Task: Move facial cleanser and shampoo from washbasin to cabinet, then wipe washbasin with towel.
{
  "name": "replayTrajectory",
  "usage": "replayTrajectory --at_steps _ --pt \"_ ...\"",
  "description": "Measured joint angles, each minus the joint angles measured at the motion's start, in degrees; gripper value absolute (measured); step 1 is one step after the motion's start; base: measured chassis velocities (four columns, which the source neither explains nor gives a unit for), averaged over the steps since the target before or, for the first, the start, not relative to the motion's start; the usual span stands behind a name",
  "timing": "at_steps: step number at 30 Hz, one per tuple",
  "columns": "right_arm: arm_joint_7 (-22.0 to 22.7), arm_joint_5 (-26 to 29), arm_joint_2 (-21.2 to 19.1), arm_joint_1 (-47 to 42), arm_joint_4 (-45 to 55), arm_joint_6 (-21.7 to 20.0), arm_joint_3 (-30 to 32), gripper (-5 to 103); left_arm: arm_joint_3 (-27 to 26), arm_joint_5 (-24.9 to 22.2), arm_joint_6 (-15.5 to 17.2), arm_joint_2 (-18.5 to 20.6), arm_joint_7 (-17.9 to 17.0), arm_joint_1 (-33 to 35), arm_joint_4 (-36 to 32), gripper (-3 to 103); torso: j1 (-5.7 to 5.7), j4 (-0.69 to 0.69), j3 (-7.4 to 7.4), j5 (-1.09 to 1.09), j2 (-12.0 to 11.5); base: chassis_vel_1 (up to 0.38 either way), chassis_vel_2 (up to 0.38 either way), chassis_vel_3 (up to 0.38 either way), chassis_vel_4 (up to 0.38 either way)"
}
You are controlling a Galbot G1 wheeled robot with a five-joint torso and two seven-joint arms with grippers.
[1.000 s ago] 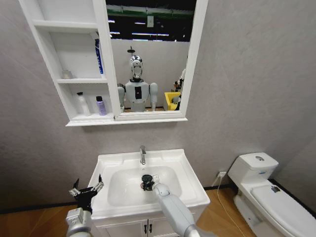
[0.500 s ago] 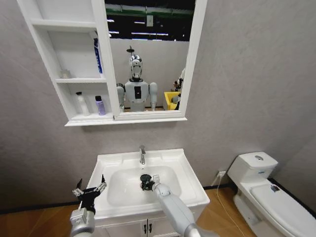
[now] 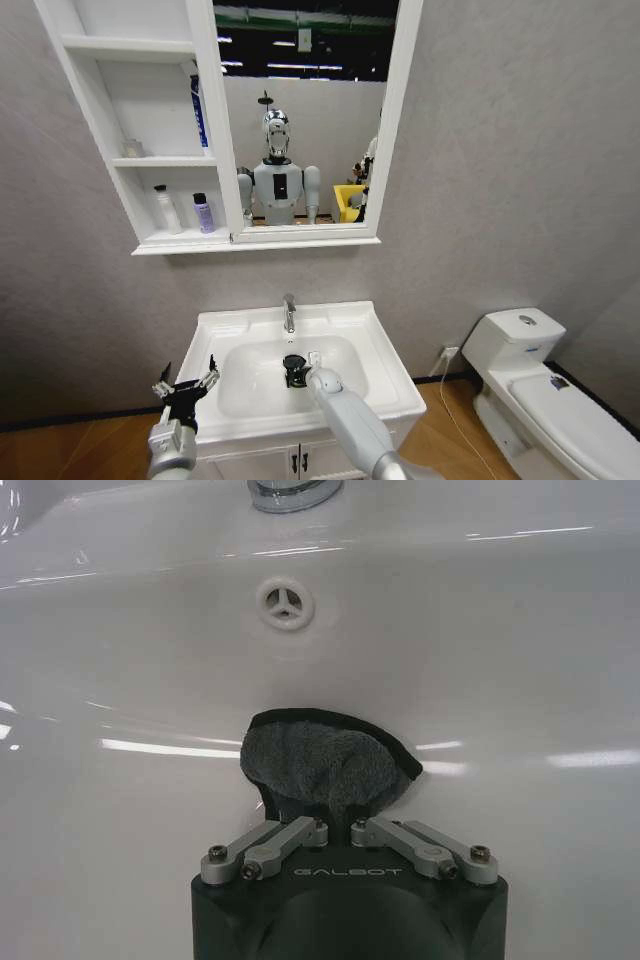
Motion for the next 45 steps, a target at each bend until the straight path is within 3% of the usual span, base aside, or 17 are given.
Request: replayTrajectory --at_steps 7,12,23,31,36,40,45 --pt "2.0 -2.3 -0.3 -0.1 4.4 -1.9 -1.5 5 0.7 0.0 0.0 -0.1 0.0 -0.5 0.5 100 0.0 0.0 -0.01 0.0 0.0 0.0 0.0 0.0 0.0" --pt "2.1 -0.5 -0.1 -0.1 4.0 -1.9 -1.6 5 0.9 0.0 0.0 -0.1 0.0 -0.5 0.5 100 -0.01 0.0 -0.02 0.0 0.0 0.0 0.0 0.0 0.0" --pt "2.0 0.0 0.1 -0.4 -1.1 1.6 -1.6 5 0.5 0.1 0.0 -0.1 0.0 -0.3 0.1 100 -0.02 0.02 -0.04 0.01 0.0 0.0 0.0 0.0 0.0" --pt "4.4 0.0 -0.7 -1.9 4.8 -2.4 -2.0 5 1.2 0.3 0.0 -0.3 0.0 -0.6 0.4 100 -0.01 0.02 -0.01 0.02 0.0 0.0 0.0 0.0 0.0" --pt "6.6 1.1 -4.6 -1.9 8.7 -6.7 -1.1 5 1.6 0.2 0.0 -0.2 0.0 -0.9 0.5 100 -0.01 -0.02 -0.01 0.0 0.0 0.0 0.0 0.0 0.0" --pt "6.2 1.6 -5.4 -1.9 8.9 -6.7 -1.3 5 1.6 0.1 0.1 -0.1 0.0 -0.9 0.5 100 -0.01 -0.03 -0.01 0.0 0.0 0.0 0.0 0.0 0.0" --pt "5.0 1.1 -2.3 -1.6 6.1 -4.1 -2.3 5 1.5 -0.1 0.1 0.1 0.1 -1.0 0.5 100 -0.01 0.0 -0.01 0.0 0.0 0.0 0.0 0.0 0.0"
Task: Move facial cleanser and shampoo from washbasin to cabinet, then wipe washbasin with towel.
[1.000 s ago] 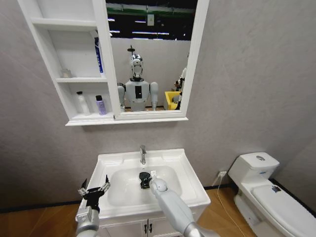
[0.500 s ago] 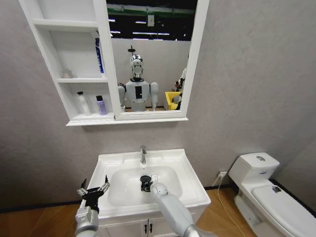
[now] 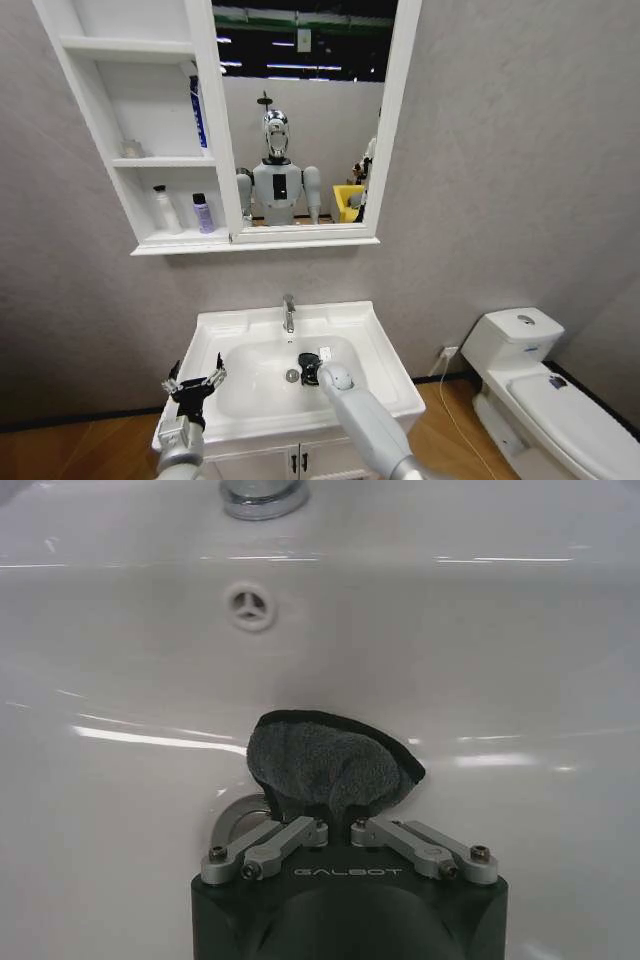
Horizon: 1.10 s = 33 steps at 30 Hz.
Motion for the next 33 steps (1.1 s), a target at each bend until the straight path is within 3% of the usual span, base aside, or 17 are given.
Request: replayTrajectory --at_steps 3,7,12,26,33 --pt "-1.4 -0.3 2.1 0.4 -2.1 2.2 -1.0 5 -0.2 0.0 0.1 0.1 0.0 0.0 0.0 100 0.0 0.05 0.0 0.02 0.0 0.0 0.0 0.0 0.0" --pt "-2.1 -0.6 2.5 0.9 -5.3 5.1 -1.5 5 -0.1 0.0 0.1 0.1 0.0 0.1 0.0 100 0.0 0.0 -0.01 0.0 0.0 0.0 0.0 0.0 0.0" --pt "-2.1 -1.1 2.5 0.8 -6.1 5.6 -0.5 5 0.2 0.2 0.2 -0.2 0.0 0.1 0.0 100 0.0 0.0 -0.02 0.0 0.0 0.0 0.0 0.0 0.0" --pt "4.0 3.7 -6.0 -2.5 6.1 -2.8 1.7 5 2.1 0.3 0.5 -0.1 0.0 -1.1 0.8 100 0.0 -0.01 0.0 0.01 0.0 0.0 0.0 0.0 0.0" --pt "5.5 2.4 -10.2 -3.5 12.1 -4.7 3.1 5 2.8 0.1 0.7 0.3 0.0 -1.9 1.3 100 0.0 -0.02 0.0 0.0 0.0 0.0 0.0 0.0 0.0"
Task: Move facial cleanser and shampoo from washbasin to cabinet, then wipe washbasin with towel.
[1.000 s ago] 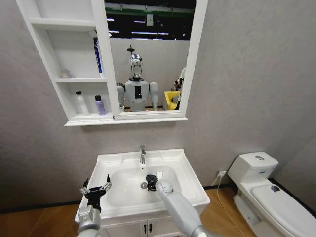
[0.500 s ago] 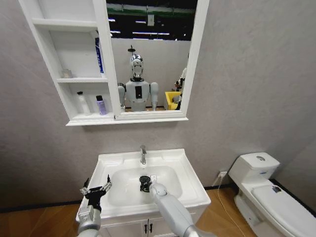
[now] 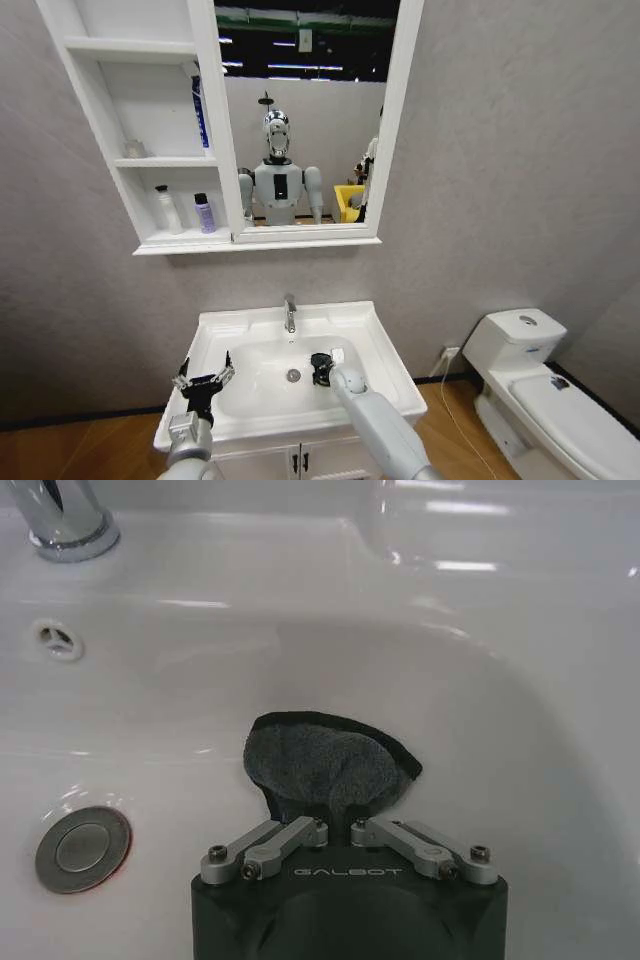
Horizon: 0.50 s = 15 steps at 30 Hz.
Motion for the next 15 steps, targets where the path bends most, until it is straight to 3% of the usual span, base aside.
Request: replayTrajectory --at_steps 6,15 --pt "-1.5 -3.3 -2.0 0.3 5.0 3.6 1.1 5 0.6 0.0 0.0 -0.1 0.0 -0.5 0.4 100 0.0 0.0 0.0 0.0 0.0 0.0 0.0 0.0 0.0" --pt "-1.9 -10.2 -5.4 0.6 13.2 4.4 4.9 5 0.3 -0.5 0.0 -0.1 0.0 -0.5 0.2 100 0.0 0.02 0.0 0.0 0.0 0.0 0.0 0.0 0.0"
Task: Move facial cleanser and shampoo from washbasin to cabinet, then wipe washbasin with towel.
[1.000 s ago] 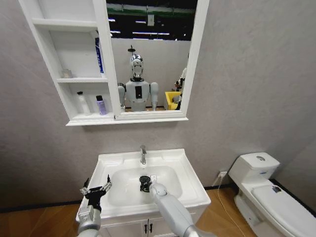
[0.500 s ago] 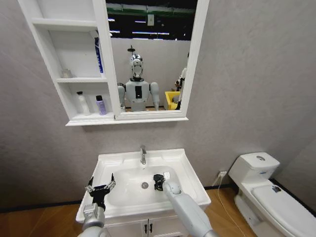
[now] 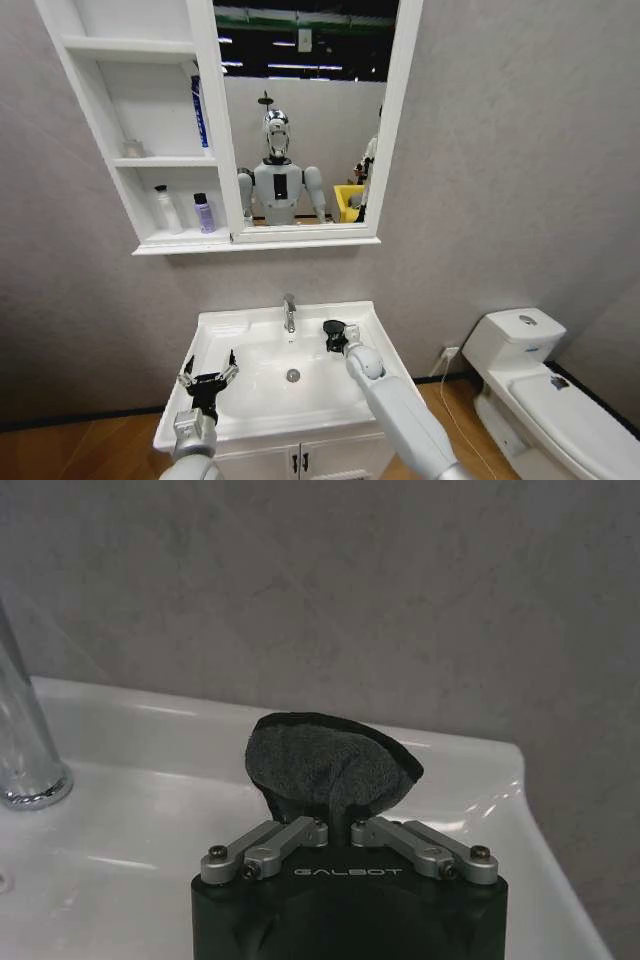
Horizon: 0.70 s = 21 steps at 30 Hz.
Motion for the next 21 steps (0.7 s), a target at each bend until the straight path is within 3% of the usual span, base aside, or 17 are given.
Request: replayTrajectory --at_steps 6,11,17,21 --pt "-4.8 -2.6 -3.4 -2.2 -0.6 5.1 5.1 5 -0.3 -0.4 0.0 0.2 0.0 0.3 -0.6 100 0.0 -0.03 0.0 0.01 0.0 0.0 0.0 0.0 0.0" --pt "-5.2 2.5 -4.7 -4.8 2.0 4.4 4.9 5 0.4 -0.2 0.0 0.0 0.0 0.1 -0.3 100 0.0 -0.05 0.0 0.0 0.0 0.0 0.0 0.0 0.0" --pt "-0.4 7.4 -1.8 -5.1 3.6 1.4 0.6 5 0.8 0.2 0.1 -0.1 0.0 0.1 -0.3 100 0.0 0.02 0.0 -0.01 0.0 0.0 0.0 0.0 0.0" --pt "6.9 11.3 0.5 -4.8 3.2 -2.8 -3.4 5 0.2 0.1 0.1 0.0 -0.1 0.3 -0.5 100 0.0 0.0 0.0 -0.02 0.0 0.0 0.0 0.0 0.0"
